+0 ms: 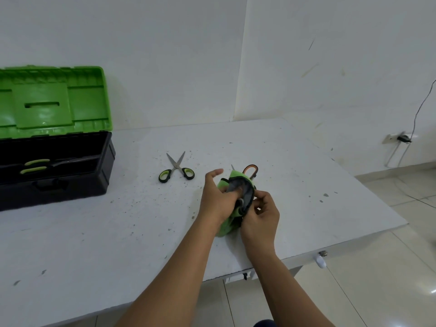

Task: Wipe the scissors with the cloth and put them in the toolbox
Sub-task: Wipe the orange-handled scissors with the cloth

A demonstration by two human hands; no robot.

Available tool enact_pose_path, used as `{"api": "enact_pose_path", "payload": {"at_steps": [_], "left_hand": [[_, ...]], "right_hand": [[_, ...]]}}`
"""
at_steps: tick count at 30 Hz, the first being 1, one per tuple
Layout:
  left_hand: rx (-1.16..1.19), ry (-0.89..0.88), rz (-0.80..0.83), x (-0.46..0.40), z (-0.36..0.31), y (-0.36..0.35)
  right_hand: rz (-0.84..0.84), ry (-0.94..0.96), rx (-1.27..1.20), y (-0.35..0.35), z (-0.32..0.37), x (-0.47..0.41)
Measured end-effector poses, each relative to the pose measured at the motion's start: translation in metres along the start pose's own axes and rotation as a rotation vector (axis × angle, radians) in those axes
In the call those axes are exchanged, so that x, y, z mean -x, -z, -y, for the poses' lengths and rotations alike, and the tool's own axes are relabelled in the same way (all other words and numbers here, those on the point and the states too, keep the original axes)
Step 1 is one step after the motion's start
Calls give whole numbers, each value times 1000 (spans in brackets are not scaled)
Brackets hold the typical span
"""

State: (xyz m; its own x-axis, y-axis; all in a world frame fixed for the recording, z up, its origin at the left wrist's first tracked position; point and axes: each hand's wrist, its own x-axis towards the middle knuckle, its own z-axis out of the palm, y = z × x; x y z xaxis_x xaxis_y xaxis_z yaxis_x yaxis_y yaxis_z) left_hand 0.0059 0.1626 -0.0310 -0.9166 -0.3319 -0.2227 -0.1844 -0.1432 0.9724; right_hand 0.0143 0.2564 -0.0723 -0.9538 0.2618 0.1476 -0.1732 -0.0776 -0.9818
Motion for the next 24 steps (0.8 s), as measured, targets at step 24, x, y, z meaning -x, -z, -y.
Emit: {"api": "enact_pose_path", "payload": {"at_steps": [24], "left_hand": [[172,-59,-156,-4,4,0]], "right_hand": [[53,-38,7,0,1,-1]]}}
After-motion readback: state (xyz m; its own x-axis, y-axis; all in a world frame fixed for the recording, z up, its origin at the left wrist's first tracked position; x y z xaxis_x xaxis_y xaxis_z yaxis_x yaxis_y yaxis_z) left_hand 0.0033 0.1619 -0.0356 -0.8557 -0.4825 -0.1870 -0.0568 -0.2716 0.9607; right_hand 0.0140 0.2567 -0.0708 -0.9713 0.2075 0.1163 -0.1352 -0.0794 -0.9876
